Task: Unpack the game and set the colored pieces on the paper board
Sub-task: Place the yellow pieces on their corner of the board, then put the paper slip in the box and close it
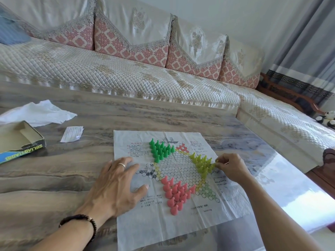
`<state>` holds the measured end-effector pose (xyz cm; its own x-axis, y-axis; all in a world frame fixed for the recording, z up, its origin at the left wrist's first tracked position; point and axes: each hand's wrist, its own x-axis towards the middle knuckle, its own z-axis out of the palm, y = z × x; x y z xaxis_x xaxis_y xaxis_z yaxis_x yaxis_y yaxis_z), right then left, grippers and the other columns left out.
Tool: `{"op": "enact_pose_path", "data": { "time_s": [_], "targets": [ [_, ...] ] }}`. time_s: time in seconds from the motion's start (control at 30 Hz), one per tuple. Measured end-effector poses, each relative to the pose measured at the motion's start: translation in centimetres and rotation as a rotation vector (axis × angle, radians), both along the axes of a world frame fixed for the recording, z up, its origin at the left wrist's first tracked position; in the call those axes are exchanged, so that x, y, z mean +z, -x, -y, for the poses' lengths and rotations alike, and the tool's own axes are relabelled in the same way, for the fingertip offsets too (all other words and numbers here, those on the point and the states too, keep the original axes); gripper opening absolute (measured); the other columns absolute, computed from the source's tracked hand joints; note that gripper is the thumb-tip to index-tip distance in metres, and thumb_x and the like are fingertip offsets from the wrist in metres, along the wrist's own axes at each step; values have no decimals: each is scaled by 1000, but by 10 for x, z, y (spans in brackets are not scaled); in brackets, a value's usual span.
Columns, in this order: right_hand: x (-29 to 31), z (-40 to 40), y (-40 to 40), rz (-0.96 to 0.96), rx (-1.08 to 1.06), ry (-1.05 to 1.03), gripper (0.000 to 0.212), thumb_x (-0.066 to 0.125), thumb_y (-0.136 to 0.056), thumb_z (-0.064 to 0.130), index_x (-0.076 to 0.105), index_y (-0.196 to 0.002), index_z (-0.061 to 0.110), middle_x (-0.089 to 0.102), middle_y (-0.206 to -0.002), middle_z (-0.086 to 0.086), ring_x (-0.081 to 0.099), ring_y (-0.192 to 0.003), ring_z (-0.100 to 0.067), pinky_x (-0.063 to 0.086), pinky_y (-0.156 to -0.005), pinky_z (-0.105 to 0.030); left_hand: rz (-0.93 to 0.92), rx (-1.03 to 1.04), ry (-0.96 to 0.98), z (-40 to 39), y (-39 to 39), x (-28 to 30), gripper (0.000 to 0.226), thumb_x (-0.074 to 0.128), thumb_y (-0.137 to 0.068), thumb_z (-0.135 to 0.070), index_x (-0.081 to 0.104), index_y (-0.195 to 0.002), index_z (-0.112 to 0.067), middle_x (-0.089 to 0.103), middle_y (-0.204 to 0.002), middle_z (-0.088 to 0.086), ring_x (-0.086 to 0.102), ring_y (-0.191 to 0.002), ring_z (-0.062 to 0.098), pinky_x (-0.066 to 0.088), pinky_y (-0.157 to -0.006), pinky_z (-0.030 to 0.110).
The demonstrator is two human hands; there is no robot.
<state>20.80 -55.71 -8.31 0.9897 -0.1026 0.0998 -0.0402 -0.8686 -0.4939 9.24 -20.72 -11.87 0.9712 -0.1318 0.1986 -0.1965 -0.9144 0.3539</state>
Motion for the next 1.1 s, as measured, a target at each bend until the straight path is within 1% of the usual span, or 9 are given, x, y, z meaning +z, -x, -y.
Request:
{"op": "enact_pose_path", "data": {
  "time_s": [0.13,0.37,0.47,0.53,0.63,0.73,0.8,0.93,1.1],
  "targets": [
    [0,-2,1,-15,21,2,4,72,-82,10,71,-81,13,65,-68,4,57,-63,-10,39,-57,-19,-1,-5,16,0,-1,-1,89,22,-69,-75,39,-141,-26,30,-153,1,12,-145,17,15,-115,34],
    [2,-2,2,-45,34,-13,9,71,-83,9,69,-85,17,67,-76,-4,62,-66,-18,45,-58,-22,14,-6,1,0,-2,-4,89,22,-70,-75,40,-141,-26,32,-151,0,14,-145,15,15,-115,33],
    [5,1,4,-92,36,-9,18,68,-85,8,67,-101,15,65,-88,-4,64,-77,-21,52,-72,-32,6,-8,-13,0,-2,-4,90,19,-69,-76,37,-142,-27,29,-153,-2,11,-145,14,13,-116,33],
    [8,5,8,-76,23,46,25,63,-88,10,64,-112,12,64,-95,-3,61,-89,-21,50,-81,-33,3,-9,-16,0,-2,-3,91,17,-69,-76,35,-143,-28,28,-154,-3,9,-146,13,12,-116,33],
    [20,0,15,27,19,148,30,54,-92,16,60,-121,10,63,-113,-7,58,-101,-19,48,-88,-35,7,-12,-57,0,1,-2,93,13,-69,-76,34,-145,-27,24,-156,-2,3,-147,13,10,-116,36],
    [36,-16,27,87,65,253,44,55,-94,30,48,-134,13,55,-126,-9,54,-112,-24,47,-94,-40,-26,-36,-79,1,5,-2,94,6,-71,-75,27,-149,-27,14,-160,-2,-12,-146,12,0,-118,44],
    [44,-31,37,114,119,337,53,53,-94,40,40,-140,16,49,-135,-6,47,-123,-24,41,-100,-39,-62,-27,-78,2,6,1,97,-2,-69,-77,21,-151,-29,7,-161,-3,-17,-145,12,-4,-118,46],
    [54,-72,56,207,258,437,63,46,-93,54,31,-145,22,39,-145,0,38,-131,-20,36,-105,-38,-33,-17,-39,-9,10,16,122,-22,-55,-88,20,-151,-27,10,-160,-4,-9,-147,13,0,-117,41],
    [58,-136,77,208,408,438,62,41,-94,56,30,-145,24,33,-149,1,36,-132,-19,35,-108,-39,-1,53,-93,-56,37,31,126,-30,-52,-85,22,-150,-26,15,-160,-4,-4,-148,15,0,-118,37]
  ]
}}
